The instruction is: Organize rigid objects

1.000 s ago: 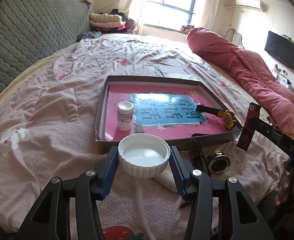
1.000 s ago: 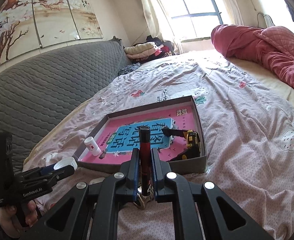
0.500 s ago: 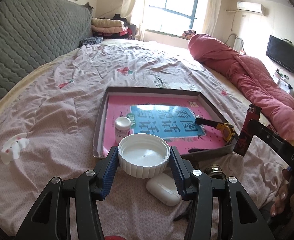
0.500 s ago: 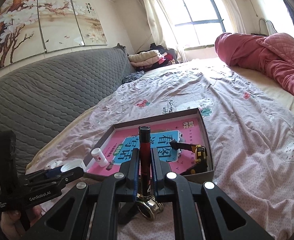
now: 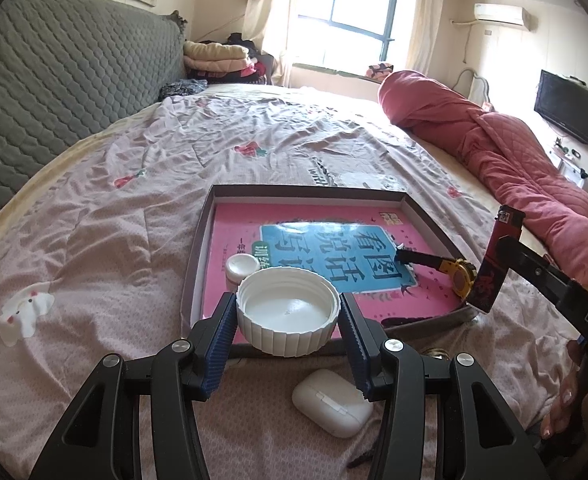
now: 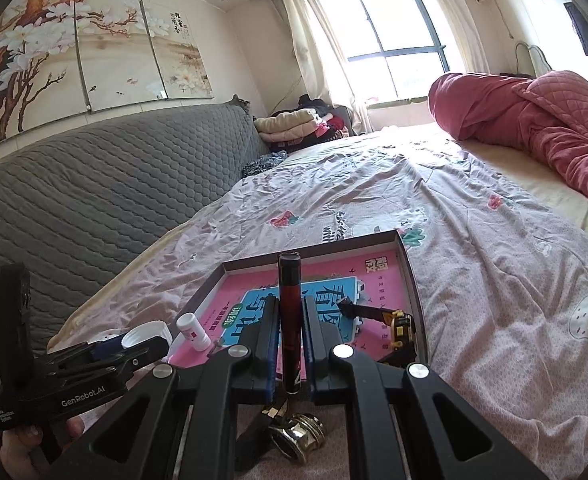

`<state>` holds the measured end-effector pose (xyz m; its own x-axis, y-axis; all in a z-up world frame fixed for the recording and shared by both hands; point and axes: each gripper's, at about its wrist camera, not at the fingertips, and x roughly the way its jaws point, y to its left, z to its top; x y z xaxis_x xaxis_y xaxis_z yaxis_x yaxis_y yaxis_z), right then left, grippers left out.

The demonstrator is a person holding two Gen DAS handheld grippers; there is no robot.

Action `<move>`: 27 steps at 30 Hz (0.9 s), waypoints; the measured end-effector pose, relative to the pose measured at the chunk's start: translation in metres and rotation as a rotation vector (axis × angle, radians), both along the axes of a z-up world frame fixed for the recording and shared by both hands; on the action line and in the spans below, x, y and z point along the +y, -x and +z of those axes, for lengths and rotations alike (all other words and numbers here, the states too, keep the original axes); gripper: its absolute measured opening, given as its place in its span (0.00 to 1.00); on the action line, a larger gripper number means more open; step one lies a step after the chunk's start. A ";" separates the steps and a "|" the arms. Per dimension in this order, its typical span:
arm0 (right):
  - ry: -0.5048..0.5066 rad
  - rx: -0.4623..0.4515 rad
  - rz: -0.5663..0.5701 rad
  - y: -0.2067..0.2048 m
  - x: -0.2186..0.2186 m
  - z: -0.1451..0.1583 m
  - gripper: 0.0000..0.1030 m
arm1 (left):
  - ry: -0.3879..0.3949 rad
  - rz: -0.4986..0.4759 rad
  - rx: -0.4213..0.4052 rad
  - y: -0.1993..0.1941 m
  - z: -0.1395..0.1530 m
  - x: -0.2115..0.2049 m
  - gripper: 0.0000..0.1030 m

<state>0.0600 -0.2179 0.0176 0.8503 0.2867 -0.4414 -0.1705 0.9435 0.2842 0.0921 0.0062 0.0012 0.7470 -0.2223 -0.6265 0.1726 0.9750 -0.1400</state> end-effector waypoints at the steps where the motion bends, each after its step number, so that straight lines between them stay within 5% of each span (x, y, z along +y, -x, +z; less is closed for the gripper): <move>1: 0.003 -0.003 -0.001 0.000 0.001 0.000 0.11 | 0.001 0.002 0.000 -0.002 0.000 0.000 0.50; 27: -0.016 0.072 -0.011 -0.033 -0.009 -0.030 0.11 | 0.004 0.006 0.049 -0.032 -0.023 -0.010 0.50</move>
